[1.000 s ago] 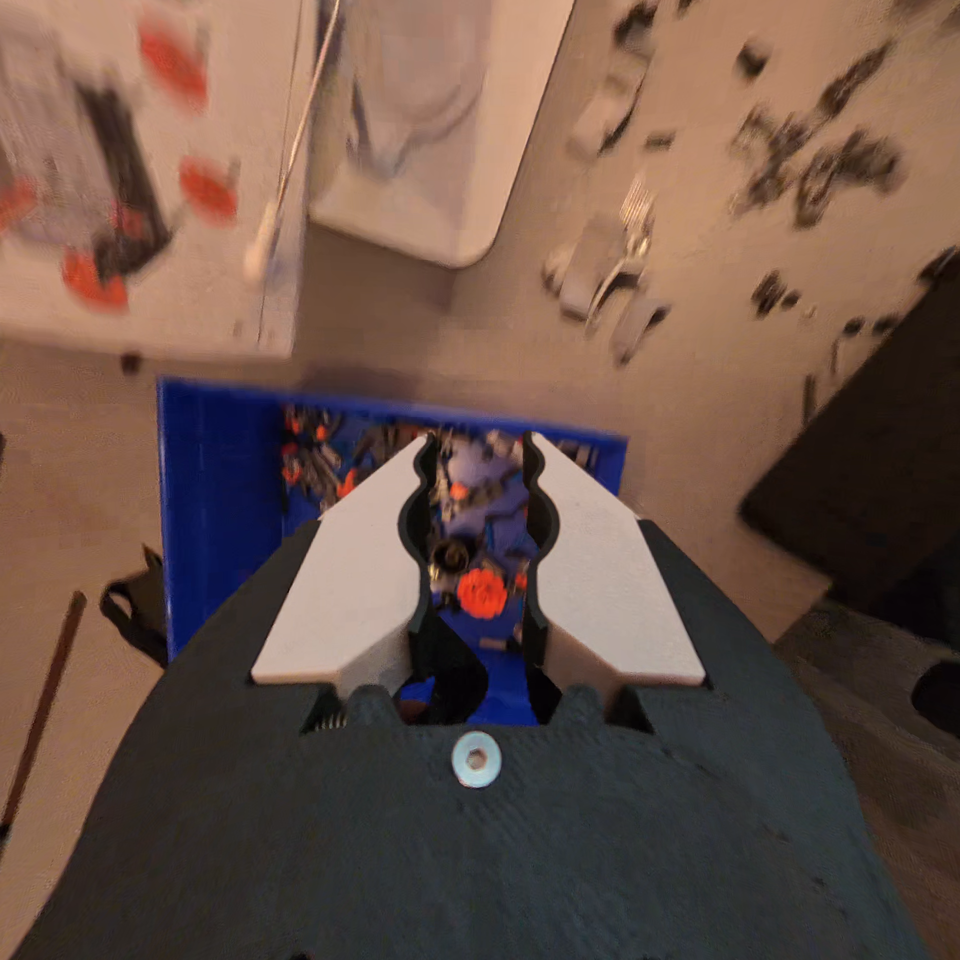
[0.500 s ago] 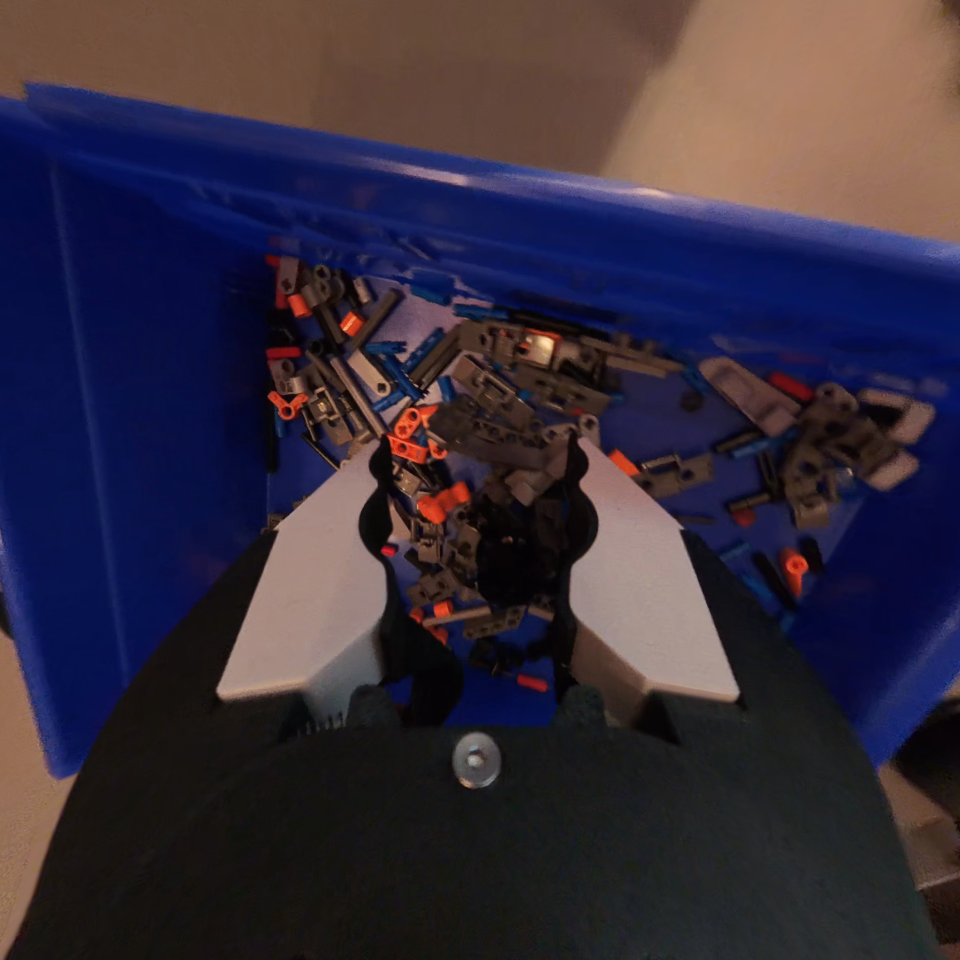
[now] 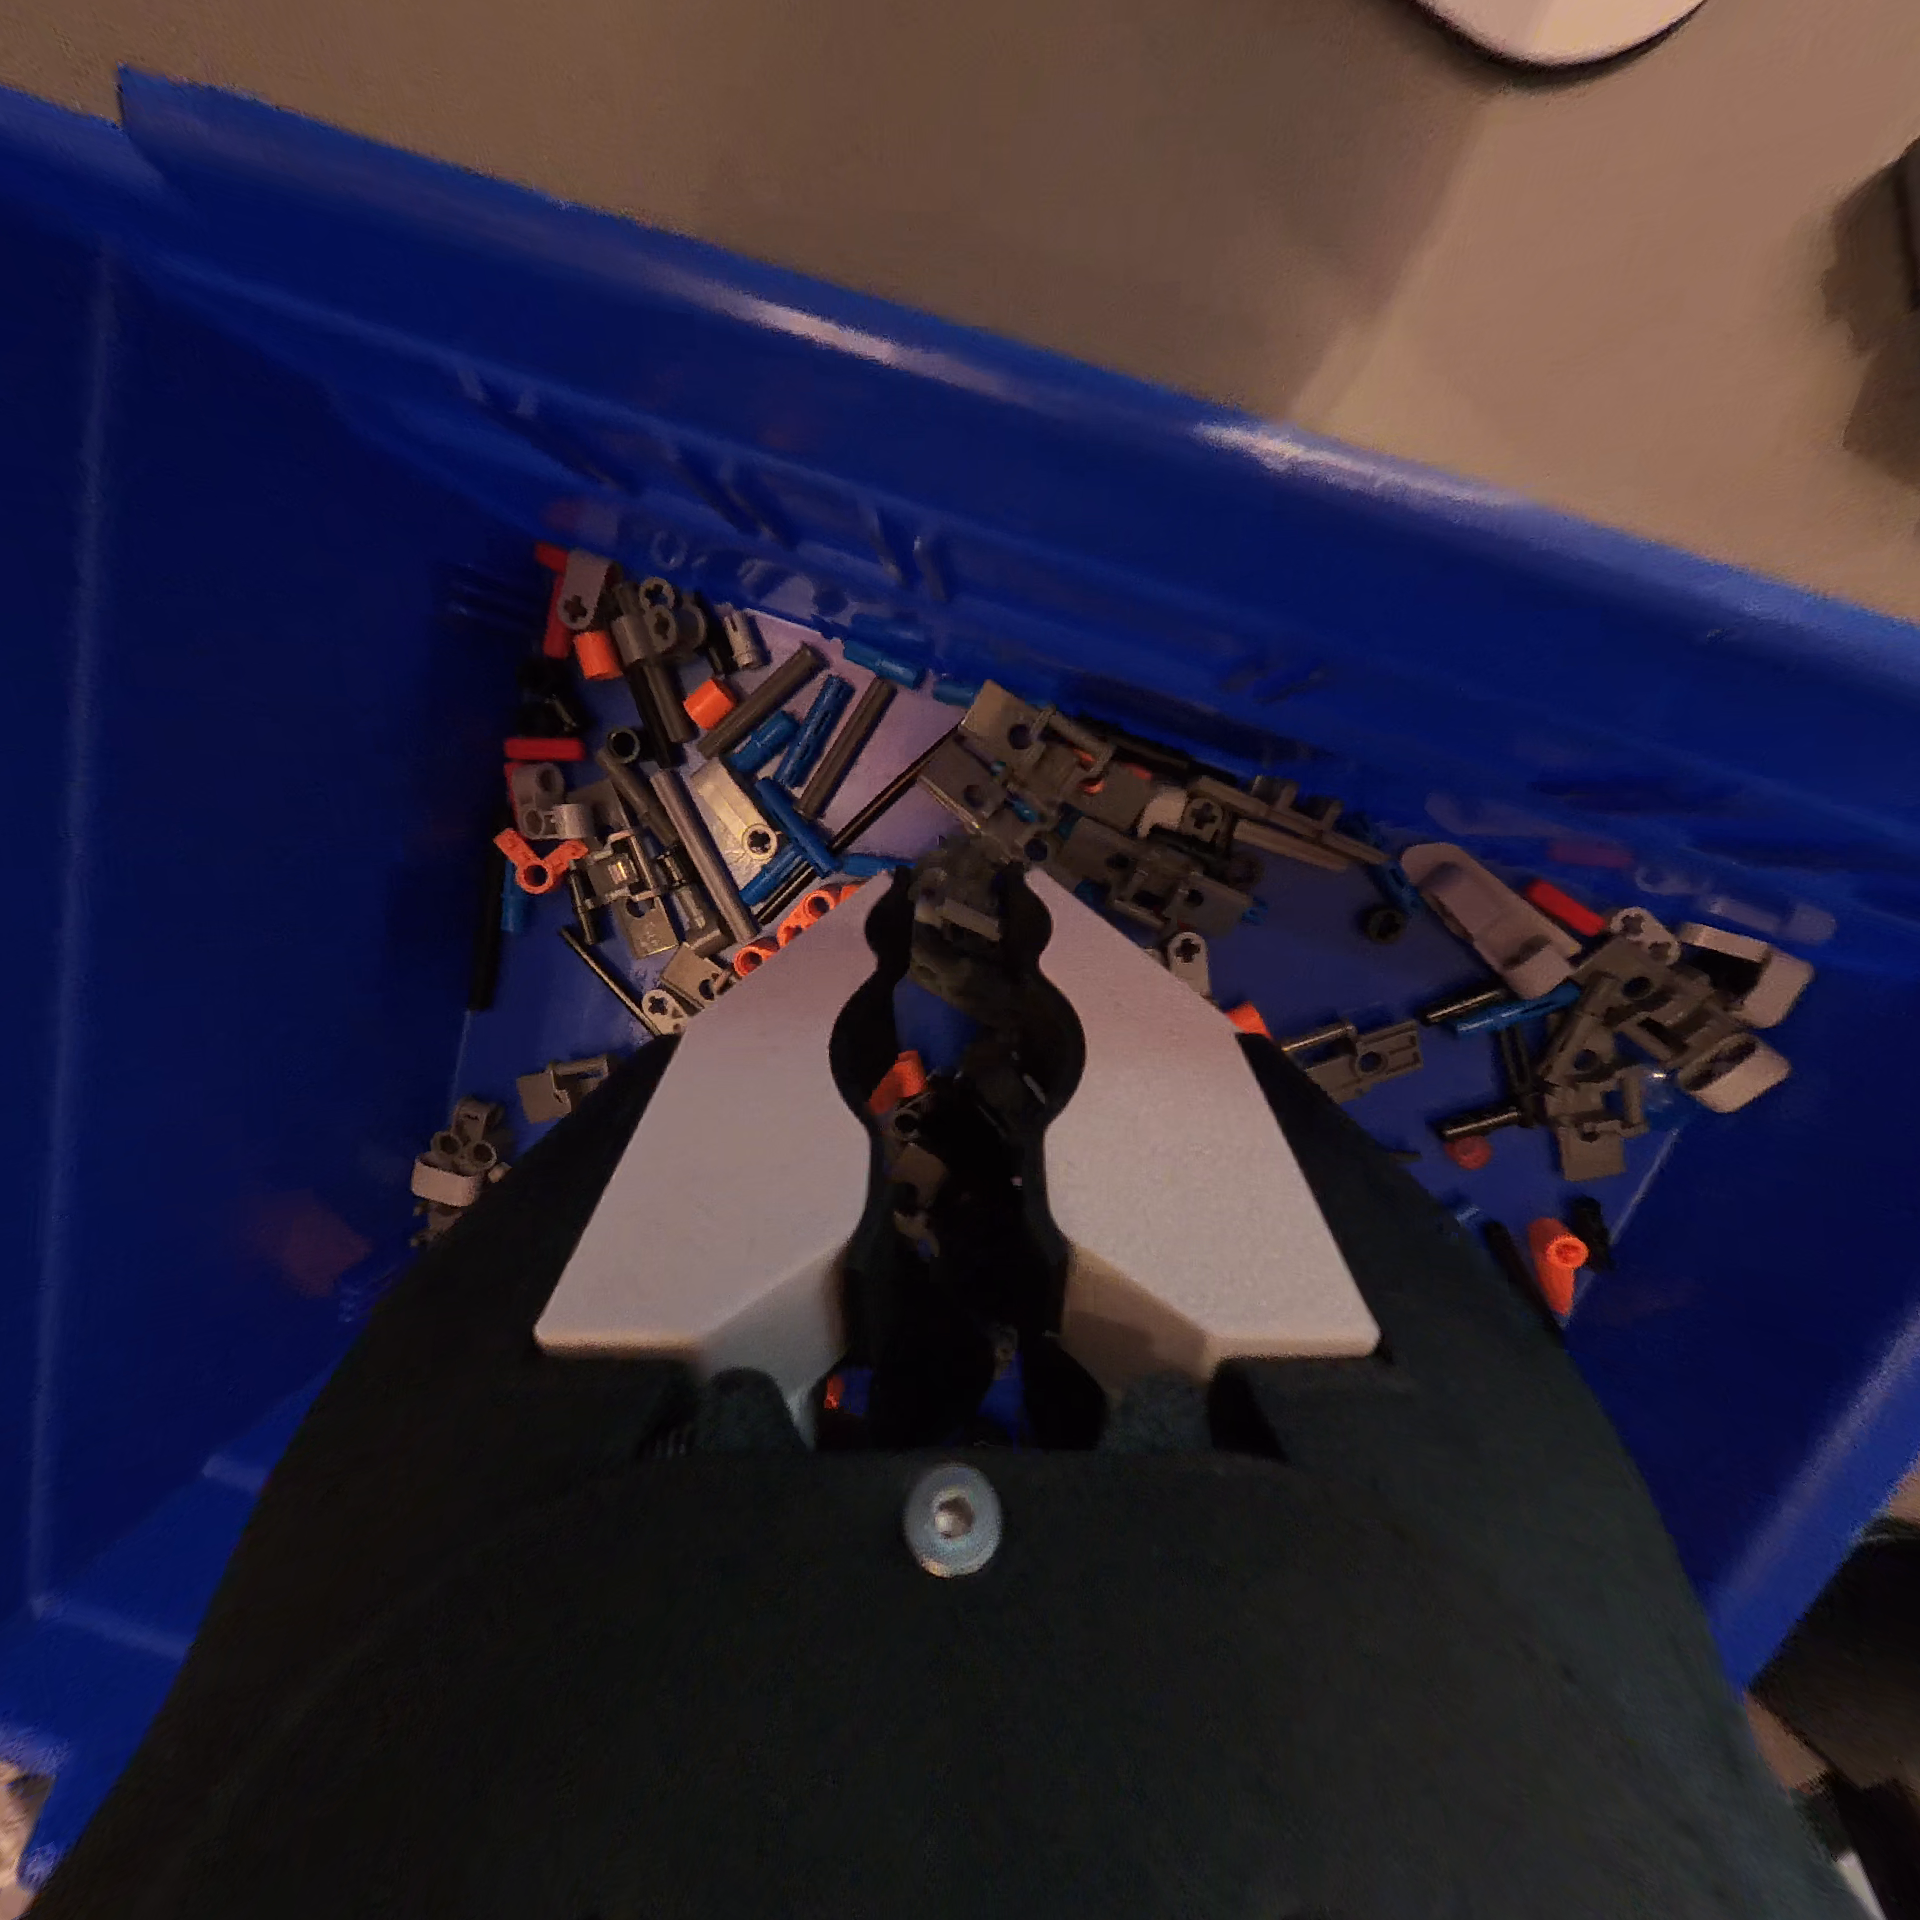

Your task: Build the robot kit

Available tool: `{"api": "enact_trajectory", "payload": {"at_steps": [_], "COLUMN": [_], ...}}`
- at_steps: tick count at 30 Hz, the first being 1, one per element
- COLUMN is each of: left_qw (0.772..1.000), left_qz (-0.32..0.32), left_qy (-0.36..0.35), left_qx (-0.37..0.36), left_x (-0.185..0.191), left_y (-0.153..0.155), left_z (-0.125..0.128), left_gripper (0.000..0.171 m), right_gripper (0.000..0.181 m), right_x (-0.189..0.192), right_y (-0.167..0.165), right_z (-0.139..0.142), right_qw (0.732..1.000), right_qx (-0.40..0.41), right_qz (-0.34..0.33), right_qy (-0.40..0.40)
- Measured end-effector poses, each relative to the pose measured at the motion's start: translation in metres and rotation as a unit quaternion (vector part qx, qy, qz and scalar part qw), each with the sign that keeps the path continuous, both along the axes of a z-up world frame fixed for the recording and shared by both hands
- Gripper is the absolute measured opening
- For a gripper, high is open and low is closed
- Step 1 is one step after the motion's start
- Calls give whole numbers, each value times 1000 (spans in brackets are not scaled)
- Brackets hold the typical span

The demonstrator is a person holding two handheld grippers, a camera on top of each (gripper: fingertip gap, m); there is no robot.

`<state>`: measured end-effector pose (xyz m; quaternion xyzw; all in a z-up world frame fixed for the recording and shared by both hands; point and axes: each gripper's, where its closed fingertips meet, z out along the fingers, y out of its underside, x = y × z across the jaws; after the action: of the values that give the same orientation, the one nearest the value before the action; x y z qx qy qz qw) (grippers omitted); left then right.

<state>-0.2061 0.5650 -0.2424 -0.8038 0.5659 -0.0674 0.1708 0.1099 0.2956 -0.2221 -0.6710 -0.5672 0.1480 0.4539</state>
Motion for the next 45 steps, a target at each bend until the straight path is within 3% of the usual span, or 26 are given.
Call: {"api": "enact_trajectory", "payload": {"at_steps": [3, 5, 11, 21, 26, 33, 39, 42, 45], "left_qw": [1000, 999, 993, 990, 992, 992, 994, 987, 979], "left_qz": [24, 38, 84, 106, 101, 90, -6, -84, -166], "left_qy": [-15, -8, -27, -54, -43, -78, -107, -137, -122], "left_qx": [-4, -12, -74, -69, -61, -47, -7, 2, -4], "left_x": [3, 3, 11, 18, 9, 2, 26, 64, 113], "left_y": [4, 4, -9, -10, -12, -14, -60, -111, -172], "left_z": [4, -1, -11, -15, -14, 20, 86, 126, 117], "left_gripper": [19, 35, 58, 25, 25, 24, 24, 24, 24], "right_gripper": [23, 23, 23, 23, 23, 23, 23, 23, 23], "right_x": [0, 0, 0, 0, -1, -1, -1, -1, -2], "right_y": [0, 0, 0, -1, -2, -1, -1, -1, -2], "right_z": [-1, -2, -1, 2, 2, 3, 3, 3, 2], "right_qw": [1000, 1000, 1000, 1000, 1000, 1000, 1000, 1000, 1000], "right_qx": [-1, -3, -2, 2, 3, 5, 6, 6, 5], "right_qz": [0, 0, -2, 1, 3, 3, 2, 2, 3], "right_qy": [-1, -2, -1, 0, 0, 0, -1, -1, -3]}}
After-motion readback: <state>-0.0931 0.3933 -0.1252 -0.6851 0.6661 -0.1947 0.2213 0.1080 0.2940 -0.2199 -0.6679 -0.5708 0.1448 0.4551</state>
